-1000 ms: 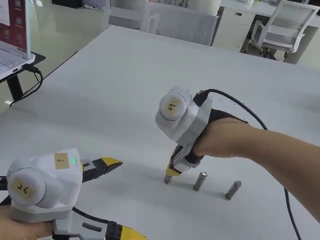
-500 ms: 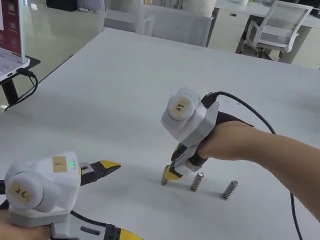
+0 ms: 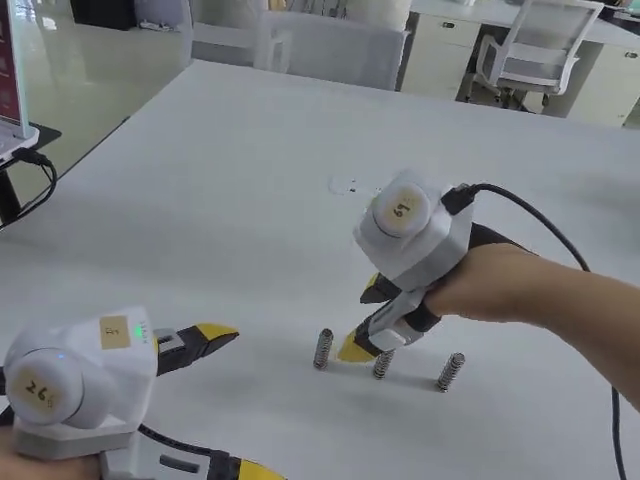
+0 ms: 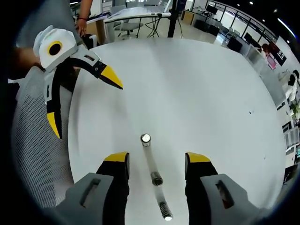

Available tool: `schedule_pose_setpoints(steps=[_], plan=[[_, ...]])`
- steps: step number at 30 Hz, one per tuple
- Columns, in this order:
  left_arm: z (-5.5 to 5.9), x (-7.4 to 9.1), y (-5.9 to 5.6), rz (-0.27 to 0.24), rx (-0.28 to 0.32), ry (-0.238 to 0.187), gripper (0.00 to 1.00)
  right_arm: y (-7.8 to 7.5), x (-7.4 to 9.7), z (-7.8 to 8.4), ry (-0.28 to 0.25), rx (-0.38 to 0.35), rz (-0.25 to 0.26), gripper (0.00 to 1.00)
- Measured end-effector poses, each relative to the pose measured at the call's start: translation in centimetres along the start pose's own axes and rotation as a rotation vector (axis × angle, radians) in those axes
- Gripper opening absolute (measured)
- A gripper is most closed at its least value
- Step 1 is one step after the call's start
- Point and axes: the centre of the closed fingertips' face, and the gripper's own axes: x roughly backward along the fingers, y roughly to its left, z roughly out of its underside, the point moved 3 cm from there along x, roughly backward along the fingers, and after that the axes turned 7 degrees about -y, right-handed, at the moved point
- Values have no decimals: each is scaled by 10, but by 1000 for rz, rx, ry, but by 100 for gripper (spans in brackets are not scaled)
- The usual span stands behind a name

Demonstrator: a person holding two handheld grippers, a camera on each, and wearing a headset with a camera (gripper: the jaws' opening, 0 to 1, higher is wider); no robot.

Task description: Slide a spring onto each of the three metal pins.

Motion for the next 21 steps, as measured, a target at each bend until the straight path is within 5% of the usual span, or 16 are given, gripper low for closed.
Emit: schedule_pose_setpoints(steps=[21], plan=[[-7,-3,5,-9,0,7,91,-16,48,37,-183,-163,138,65]])
